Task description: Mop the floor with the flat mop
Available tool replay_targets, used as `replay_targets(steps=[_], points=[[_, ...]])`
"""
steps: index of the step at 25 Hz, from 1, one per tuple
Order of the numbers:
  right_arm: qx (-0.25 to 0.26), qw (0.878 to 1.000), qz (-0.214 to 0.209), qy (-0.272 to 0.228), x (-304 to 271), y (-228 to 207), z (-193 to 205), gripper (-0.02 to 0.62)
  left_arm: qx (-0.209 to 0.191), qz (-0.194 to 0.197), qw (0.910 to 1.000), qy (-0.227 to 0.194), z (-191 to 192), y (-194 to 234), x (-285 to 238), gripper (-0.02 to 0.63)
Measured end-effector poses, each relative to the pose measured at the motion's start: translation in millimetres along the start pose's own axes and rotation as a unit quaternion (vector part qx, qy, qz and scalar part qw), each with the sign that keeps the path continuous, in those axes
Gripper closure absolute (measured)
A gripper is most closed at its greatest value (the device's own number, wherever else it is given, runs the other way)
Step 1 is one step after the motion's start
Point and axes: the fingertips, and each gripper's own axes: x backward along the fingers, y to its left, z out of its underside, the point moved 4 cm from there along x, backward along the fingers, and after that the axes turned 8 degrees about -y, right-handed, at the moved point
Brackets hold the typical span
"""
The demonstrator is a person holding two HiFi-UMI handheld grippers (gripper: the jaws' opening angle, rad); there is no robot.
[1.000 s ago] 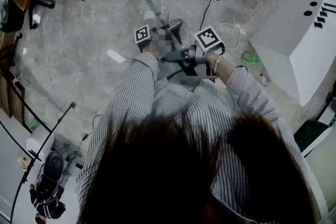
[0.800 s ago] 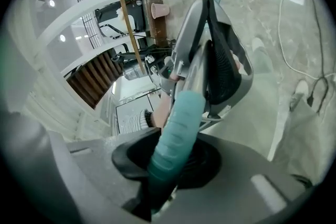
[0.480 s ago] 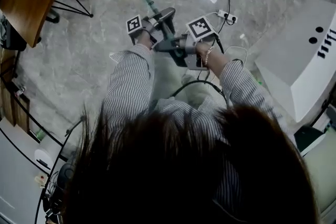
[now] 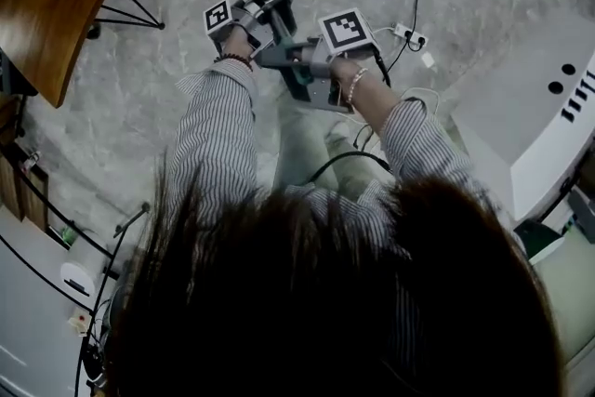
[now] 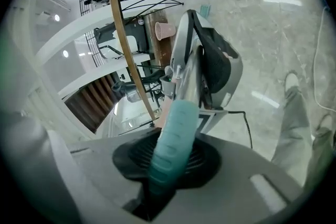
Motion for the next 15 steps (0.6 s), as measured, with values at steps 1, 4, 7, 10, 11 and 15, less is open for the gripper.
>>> replay_targets(steps=[1,4,7,10,11,15], points=[[0.004,1.0,0.001,0.005,0.0,0.8,0.8,0.517,0.0,0.007,1.0,0.001,0.5,-1.2,-0.5,0.598],[0.01,1.0,0.005,0.015,0.0,0.2,2.1,0.521,0.006,0.015,0.9999,-0.002,2.1,-0.9,0.1,0.598],[0.009,1.0,0.01,0.015,0.7,-1.7,1.9,0.526,0.011,0.012,0.9998,-0.011,2.3,0.1,1.4,0.598],[0.0,1.0,0.009,0.01,0.5,-3.6,1.2,0.537,0.016,0.009,0.9996,-0.019,1.0,1.3,3.2,0.598],[-0.003,1.0,0.008,0.01,0.4,-3.7,1.8,0.54,0.015,0.005,0.9997,-0.017,1.5,1.8,4.0,0.598],[-0.007,1.0,0.01,0.021,0.9,-3.5,4.1,0.541,-0.002,-0.013,0.9999,0.01,5.6,3.6,5.6,0.584]])
